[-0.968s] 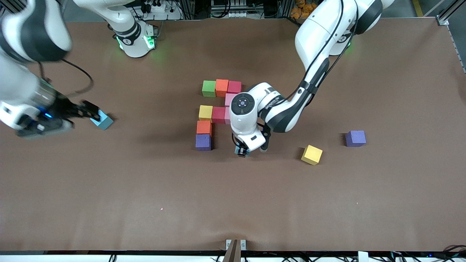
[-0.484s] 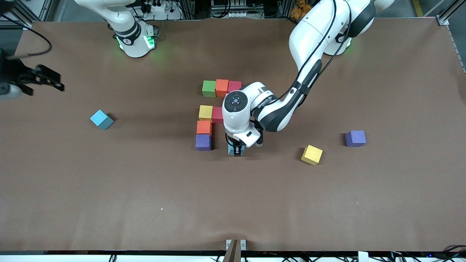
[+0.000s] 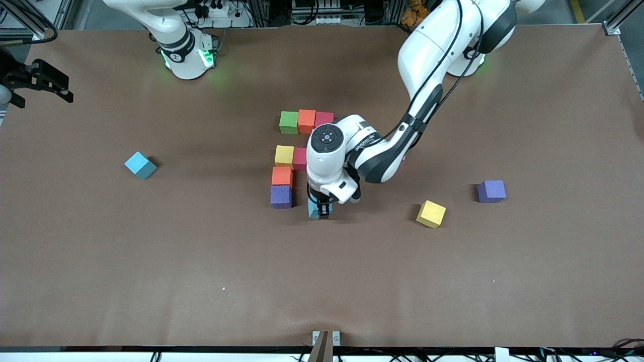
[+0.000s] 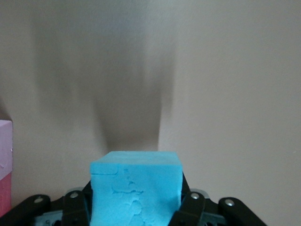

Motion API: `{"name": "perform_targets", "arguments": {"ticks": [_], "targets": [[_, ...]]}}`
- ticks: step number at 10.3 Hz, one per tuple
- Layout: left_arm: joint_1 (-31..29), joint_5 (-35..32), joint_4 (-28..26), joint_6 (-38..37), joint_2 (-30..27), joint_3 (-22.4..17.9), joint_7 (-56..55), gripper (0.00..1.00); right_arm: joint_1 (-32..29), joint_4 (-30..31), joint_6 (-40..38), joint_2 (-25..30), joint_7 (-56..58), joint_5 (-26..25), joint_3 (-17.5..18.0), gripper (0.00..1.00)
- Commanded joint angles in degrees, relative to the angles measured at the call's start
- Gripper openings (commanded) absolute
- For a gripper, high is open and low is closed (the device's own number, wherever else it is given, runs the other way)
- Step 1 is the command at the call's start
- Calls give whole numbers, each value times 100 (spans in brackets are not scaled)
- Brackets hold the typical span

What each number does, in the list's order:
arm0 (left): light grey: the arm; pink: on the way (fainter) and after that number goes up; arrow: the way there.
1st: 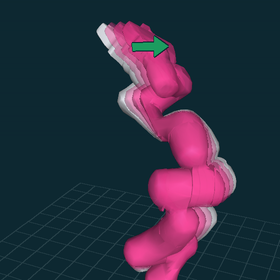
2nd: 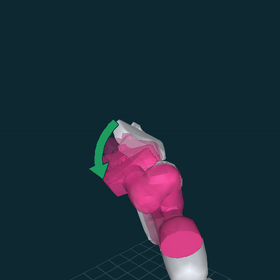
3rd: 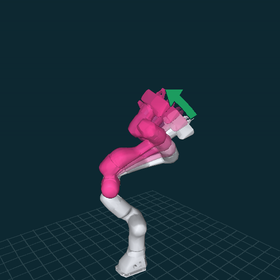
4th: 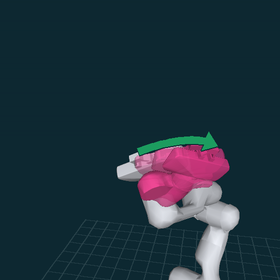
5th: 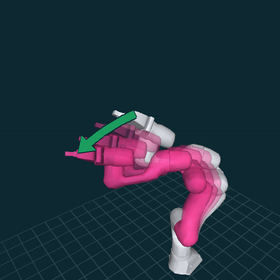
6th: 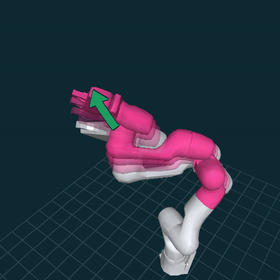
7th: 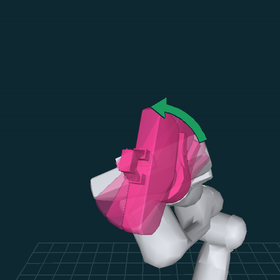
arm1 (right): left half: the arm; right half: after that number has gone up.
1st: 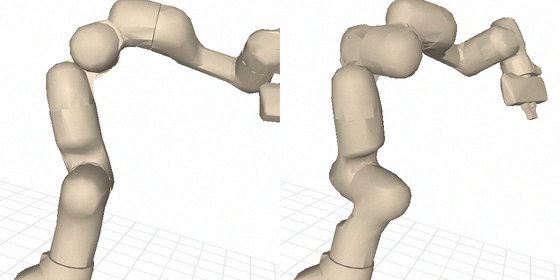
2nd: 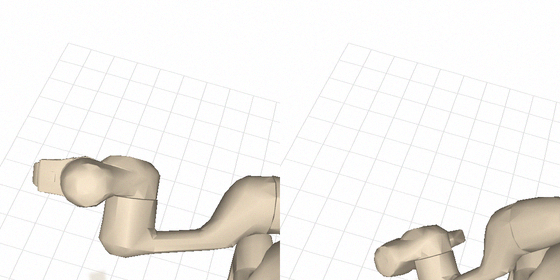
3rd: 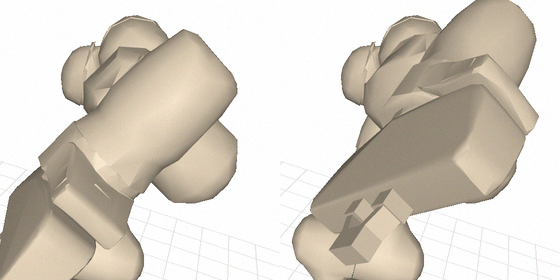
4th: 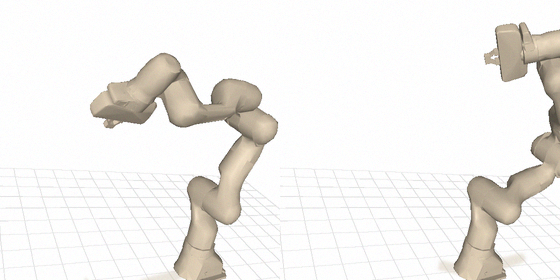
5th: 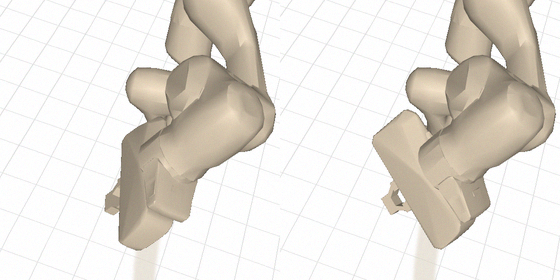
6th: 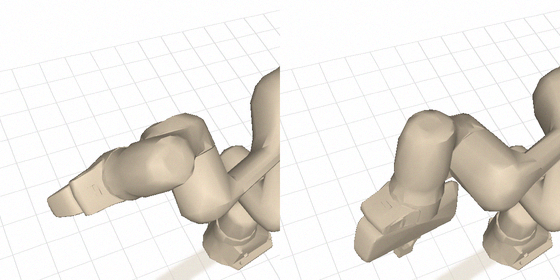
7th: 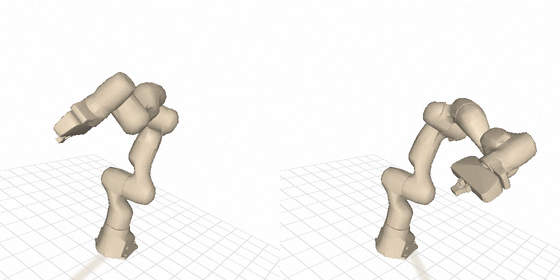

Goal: Form number 2 with 11 blocks
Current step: 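Set the cyan block beside the blue block and open the left gripper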

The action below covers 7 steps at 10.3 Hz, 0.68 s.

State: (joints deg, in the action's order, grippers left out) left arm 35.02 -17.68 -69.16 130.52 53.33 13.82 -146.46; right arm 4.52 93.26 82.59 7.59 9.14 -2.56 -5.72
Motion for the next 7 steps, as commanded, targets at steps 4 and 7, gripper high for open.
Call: {"name": "perform_targets", "arguments": {"ticks": [4, 7], "targets": [[304, 125, 148, 342, 309, -90, -41, 20, -179, 26, -6, 6, 88, -34, 97, 100], [383, 125, 140, 395, 423, -90, -32, 20, -144, -97, 20, -21, 88, 27, 115, 100]]}}
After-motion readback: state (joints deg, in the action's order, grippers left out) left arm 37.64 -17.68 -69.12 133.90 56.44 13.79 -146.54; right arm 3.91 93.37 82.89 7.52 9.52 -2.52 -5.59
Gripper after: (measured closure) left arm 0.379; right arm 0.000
